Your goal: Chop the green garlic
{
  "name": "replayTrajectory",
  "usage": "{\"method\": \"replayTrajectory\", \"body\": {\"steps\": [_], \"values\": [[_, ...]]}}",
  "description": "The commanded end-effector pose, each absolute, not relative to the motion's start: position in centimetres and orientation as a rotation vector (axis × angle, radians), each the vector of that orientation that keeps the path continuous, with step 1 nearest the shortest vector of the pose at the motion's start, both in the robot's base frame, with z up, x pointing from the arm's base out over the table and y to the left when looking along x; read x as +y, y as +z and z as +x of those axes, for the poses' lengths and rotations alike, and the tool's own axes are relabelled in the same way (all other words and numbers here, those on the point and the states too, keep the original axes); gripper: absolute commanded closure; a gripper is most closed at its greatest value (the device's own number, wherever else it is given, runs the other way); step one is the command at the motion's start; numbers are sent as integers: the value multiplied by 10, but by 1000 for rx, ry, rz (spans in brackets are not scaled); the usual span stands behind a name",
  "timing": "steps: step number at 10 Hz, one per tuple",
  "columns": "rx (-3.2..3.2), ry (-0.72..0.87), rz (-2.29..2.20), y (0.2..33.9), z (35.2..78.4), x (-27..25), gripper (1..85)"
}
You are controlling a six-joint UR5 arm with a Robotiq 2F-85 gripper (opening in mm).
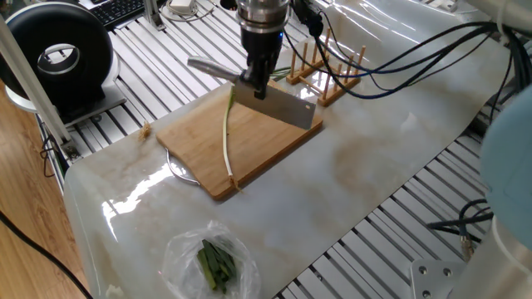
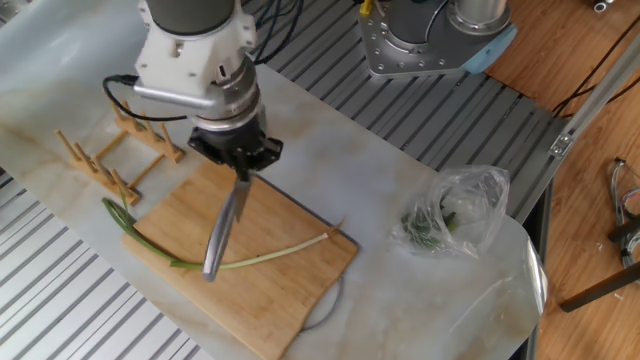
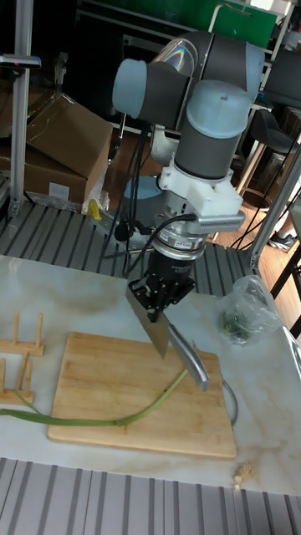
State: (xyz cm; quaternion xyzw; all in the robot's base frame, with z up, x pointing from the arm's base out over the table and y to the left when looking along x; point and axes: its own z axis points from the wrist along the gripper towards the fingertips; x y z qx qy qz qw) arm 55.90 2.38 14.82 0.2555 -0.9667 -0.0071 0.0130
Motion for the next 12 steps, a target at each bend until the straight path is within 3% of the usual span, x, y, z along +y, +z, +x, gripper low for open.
{"method": "replayTrajectory", "body": {"steps": [1, 3, 7, 12], "values": [[-2880, -26, 1122, 153, 553, 16, 843], [-2794, -125, 1271, 155, 541, 28, 843], [-2843, -70, 1402, 153, 568, 30, 843], [-2795, -48, 1390, 141, 553, 77, 843]]}}
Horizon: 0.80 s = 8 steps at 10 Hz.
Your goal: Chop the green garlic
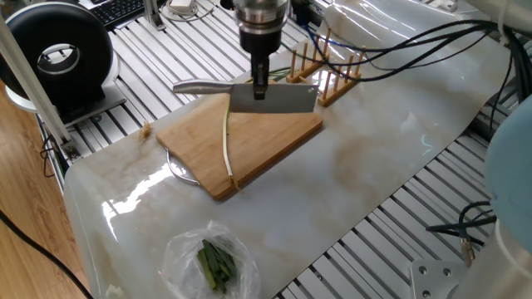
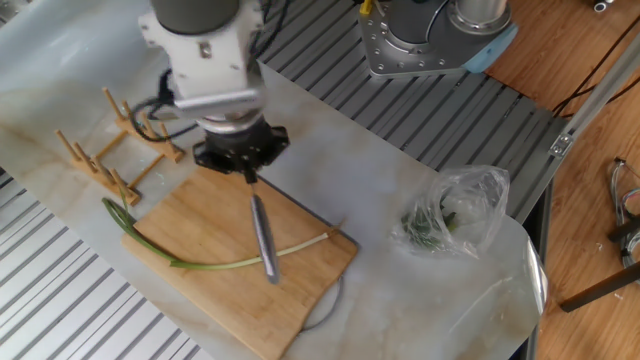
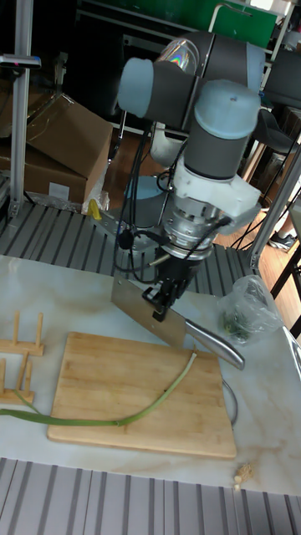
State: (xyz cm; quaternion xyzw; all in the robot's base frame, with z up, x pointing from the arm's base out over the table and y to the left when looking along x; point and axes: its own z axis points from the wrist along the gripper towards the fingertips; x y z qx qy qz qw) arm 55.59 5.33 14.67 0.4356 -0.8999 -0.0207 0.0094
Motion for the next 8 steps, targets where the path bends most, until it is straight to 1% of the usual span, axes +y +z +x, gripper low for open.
{"method": "replayTrajectory", "body": {"steps": [1, 3, 5, 7, 8], "values": [[-2787, -27, 1420, 138, 553, 86, 843], [-2746, -91, 1569, 133, 551, 119, 843], [-2723, -44, 1594, 132, 548, 125, 843], [-2702, -136, 1621, 127, 545, 136, 843], [-2688, -139, 1651, 123, 549, 135, 843]]}}
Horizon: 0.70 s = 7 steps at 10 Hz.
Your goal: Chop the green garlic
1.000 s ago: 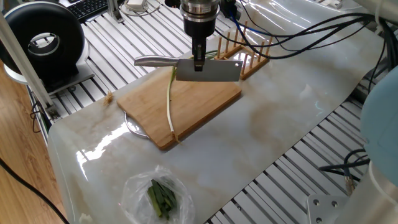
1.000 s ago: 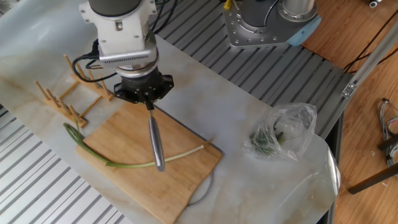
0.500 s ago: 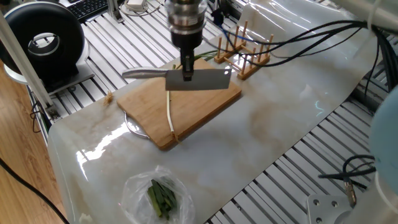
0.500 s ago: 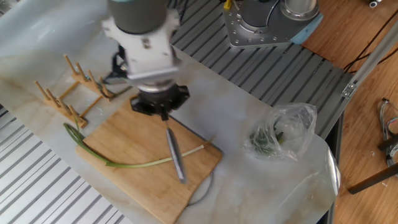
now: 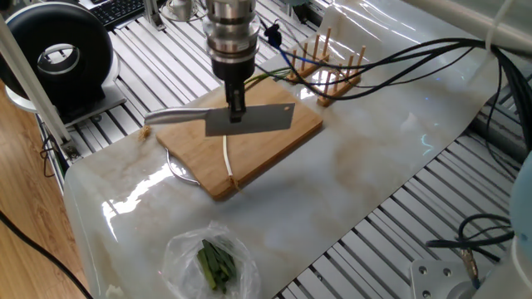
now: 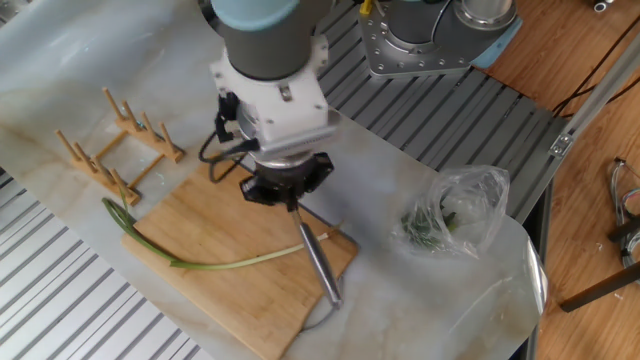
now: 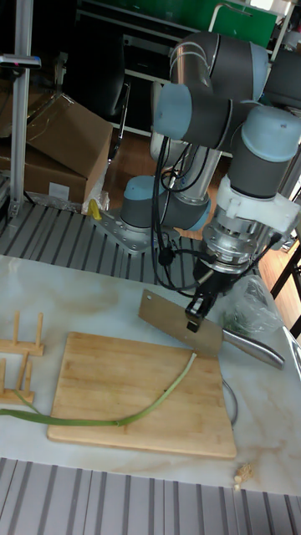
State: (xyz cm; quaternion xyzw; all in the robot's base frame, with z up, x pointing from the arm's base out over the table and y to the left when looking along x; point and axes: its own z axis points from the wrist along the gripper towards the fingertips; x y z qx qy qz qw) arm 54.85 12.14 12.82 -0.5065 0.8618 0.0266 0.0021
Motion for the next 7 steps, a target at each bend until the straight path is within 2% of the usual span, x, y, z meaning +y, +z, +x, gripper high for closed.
{"method": "replayTrajectory", "body": {"steps": [1, 2, 7], "values": [[2654, 133, -1642, 118, 556, 126, 843], [2622, 130, -1692, 113, 567, 109, 843], [2685, 142, -1711, 113, 552, 101, 843]]}}
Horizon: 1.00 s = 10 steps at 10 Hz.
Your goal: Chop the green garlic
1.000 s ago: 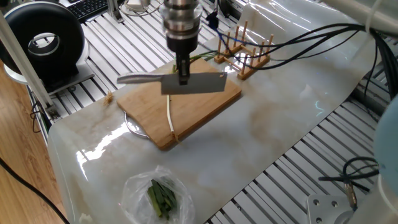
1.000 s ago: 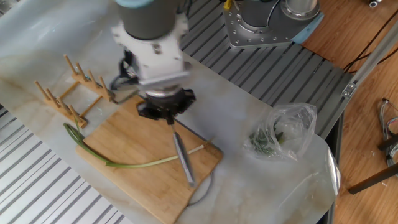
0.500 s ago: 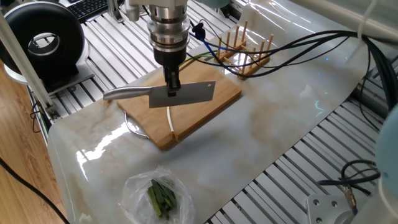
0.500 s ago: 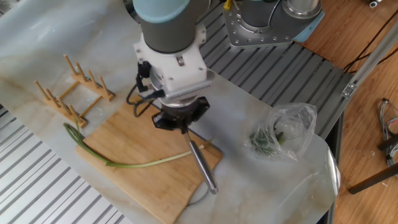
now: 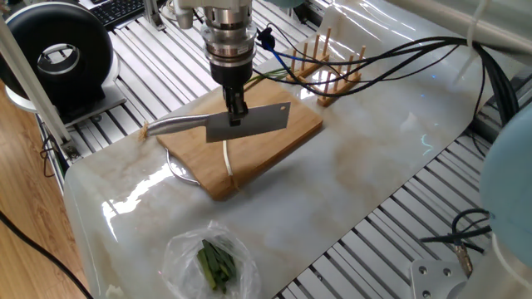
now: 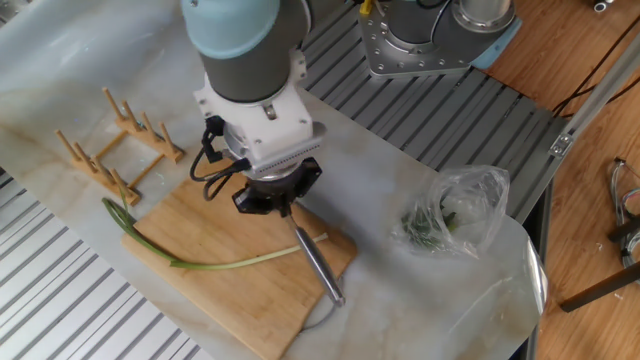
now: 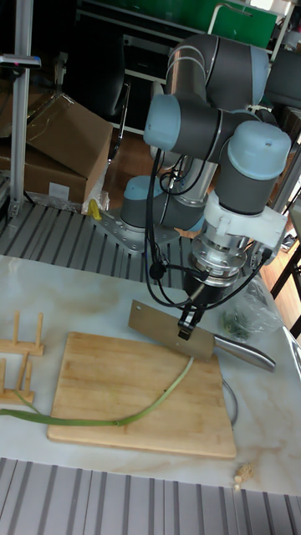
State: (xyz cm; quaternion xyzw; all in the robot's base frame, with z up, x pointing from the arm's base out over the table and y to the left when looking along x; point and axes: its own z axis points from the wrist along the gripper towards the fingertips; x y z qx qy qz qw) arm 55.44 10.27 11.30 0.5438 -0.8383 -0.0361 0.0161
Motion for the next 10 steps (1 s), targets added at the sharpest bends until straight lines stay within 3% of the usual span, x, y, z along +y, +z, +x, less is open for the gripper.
{"method": "replayTrajectory", "body": {"steps": [1, 10], "values": [[-2616, -124, 1675, 106, 549, 116, 843], [-2619, -80, 1590, 90, 528, 156, 843]]}}
